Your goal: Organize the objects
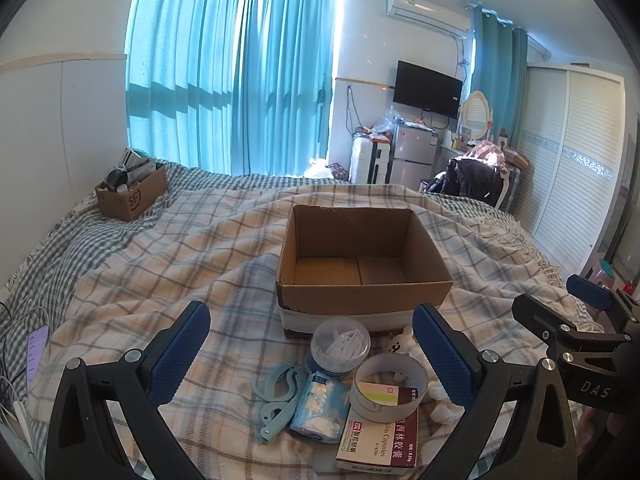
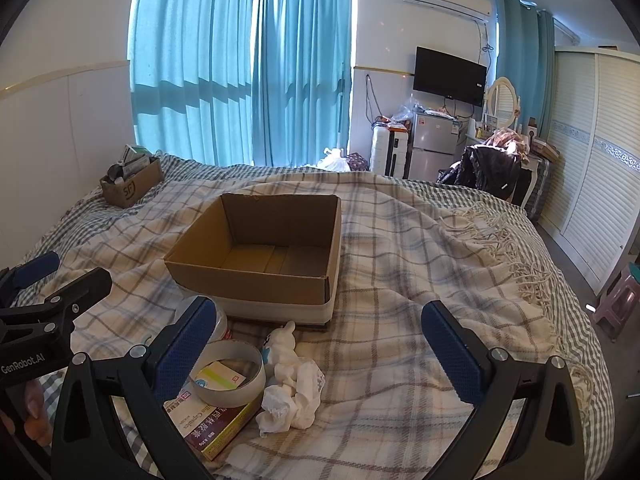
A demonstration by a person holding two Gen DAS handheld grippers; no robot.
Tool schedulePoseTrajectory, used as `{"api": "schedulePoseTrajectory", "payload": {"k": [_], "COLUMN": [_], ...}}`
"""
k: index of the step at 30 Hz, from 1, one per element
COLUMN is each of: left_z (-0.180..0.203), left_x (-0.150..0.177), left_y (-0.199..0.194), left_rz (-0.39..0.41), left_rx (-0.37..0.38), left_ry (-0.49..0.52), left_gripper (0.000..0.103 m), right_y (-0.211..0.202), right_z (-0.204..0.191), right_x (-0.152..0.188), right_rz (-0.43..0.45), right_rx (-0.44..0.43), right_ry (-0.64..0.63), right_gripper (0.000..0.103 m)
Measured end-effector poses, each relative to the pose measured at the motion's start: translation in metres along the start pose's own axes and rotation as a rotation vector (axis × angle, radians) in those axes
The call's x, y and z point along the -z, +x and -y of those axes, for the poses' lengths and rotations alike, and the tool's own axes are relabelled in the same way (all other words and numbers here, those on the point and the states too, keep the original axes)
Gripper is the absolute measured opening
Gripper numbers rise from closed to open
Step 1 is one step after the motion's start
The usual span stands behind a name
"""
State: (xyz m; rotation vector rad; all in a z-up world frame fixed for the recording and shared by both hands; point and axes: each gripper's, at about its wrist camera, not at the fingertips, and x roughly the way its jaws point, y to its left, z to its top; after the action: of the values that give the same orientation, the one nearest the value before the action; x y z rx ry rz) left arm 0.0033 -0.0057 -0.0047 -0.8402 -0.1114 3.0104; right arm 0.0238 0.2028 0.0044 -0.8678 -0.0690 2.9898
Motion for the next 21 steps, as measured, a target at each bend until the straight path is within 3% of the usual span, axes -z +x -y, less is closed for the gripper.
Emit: {"api": "schedulePoseTrajectory", "payload": {"k": [21], "left_z": [-0.0008], "left_x": [-0.0037], "left_y": [-0.0023], "left_rz": [0.004], "left_rx": [-0.008], "left_ry": [0.012], "left_gripper": [0.103], "right_y": [-0.0030], "right_z": [-0.0027], "right_x": [-0.0029], "right_rz": [0.006], "right_rx": [-0.020], "right_ry": [-0.015], "right_gripper": [0.103]}}
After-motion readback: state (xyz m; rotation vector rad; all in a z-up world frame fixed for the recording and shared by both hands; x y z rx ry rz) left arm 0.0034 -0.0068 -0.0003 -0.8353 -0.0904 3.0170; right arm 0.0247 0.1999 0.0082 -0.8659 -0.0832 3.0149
